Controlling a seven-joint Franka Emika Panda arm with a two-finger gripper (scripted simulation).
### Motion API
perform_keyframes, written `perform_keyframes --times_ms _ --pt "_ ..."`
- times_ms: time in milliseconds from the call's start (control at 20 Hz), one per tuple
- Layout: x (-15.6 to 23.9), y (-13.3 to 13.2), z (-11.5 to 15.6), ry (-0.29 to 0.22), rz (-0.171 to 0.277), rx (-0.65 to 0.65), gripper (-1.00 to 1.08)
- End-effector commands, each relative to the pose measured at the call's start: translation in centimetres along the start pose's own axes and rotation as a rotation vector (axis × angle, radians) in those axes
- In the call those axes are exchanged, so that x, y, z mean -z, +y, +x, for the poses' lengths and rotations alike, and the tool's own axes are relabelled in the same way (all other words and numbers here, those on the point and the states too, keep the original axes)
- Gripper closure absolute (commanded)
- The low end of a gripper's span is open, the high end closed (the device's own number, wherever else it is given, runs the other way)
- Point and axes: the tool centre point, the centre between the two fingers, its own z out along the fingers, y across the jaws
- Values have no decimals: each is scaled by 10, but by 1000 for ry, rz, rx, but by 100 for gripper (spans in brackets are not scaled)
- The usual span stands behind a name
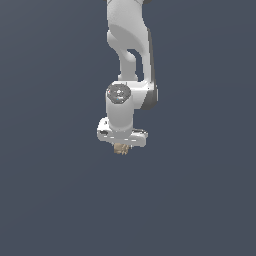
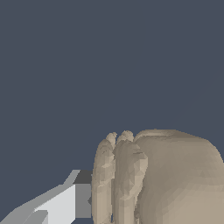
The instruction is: Pick up the object and move it to a goal position.
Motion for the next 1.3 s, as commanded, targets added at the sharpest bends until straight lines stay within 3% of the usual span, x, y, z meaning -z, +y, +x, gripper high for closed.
perform_keyframes --times_ms 0,650,1250 --pt "23 3 1 1 0 0 108" --pt "154 20 6 0 0 -1 108" --pt "196 25 10 0 0 -1 108"
